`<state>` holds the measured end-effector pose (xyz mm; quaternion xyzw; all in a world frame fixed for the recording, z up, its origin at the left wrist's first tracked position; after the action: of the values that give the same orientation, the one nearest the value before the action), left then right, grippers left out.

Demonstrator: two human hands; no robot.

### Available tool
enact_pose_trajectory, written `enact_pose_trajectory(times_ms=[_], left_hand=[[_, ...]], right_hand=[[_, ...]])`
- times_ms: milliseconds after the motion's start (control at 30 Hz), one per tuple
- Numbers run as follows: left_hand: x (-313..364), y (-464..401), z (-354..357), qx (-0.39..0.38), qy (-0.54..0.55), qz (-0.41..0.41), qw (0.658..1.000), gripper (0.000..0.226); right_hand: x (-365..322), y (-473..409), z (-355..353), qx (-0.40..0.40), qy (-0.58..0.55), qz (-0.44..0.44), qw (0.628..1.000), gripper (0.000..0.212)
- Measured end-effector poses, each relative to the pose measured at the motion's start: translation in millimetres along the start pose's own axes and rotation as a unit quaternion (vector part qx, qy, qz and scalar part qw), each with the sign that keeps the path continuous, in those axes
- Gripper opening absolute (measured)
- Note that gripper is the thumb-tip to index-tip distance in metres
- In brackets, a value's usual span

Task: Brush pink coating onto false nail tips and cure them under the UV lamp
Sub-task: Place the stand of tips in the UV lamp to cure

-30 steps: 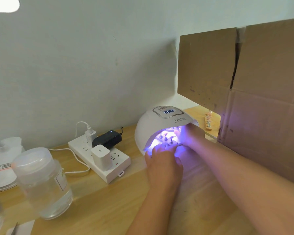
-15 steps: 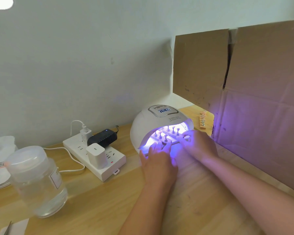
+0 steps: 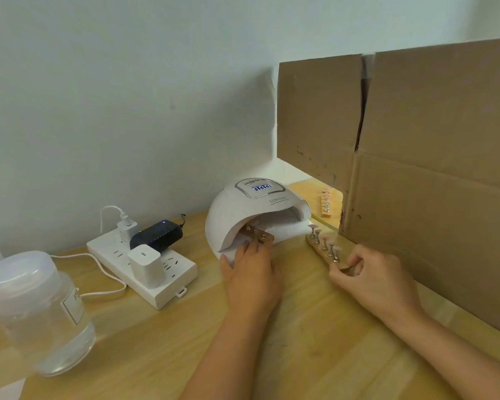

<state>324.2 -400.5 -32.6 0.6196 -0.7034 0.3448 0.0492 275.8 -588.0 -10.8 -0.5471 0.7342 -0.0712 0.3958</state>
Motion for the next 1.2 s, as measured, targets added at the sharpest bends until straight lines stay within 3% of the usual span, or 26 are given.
enact_pose_trajectory(times_ms=[467,767,967,1100,1200], left_hand=[[0.1,0.3,-2.7,-0.002,0.028,-0.006,1.000,0.053],[-0.2,-0.1,-3.3,0.001,0.042,-0.007,0.999,0.051],[-0.2,0.3,-3.7,-0.002,0.039,-0.010,0.999,0.052],[-0.4,0.3,-4.9,0.001,0.046,-0.013,0.999,0.051],[-0.6,0.2,-5.2,0.002,0.049,-0.017,0.999,0.050]], right_hand=[[-1.9,-29.8,31.5,-0.026,0.177,0.006,0.984,0.040],[-8.7,-45.8,49.0,-0.005,0.137,0.016,0.990,0.034],[-13.5,-39.8,47.3,0.020,0.084,-0.036,0.996,0.027],[-14.5,-42.5,51.8,-0.007,0.130,-0.032,0.991,0.032],[-15.1,-44.3,56.3,-0.030,0.169,-0.027,0.985,0.047]])
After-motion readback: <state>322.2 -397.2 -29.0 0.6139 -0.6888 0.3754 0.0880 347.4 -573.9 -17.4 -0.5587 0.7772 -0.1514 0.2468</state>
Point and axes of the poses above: each hand's wrist, its own y-axis away from the middle knuckle, its own z-axis out of the palm, x = y × z, the point moved 6 cm from there along -y, towards the middle knuckle, and after that the axes turned 11 degrees about x, right-handed, at the moved point
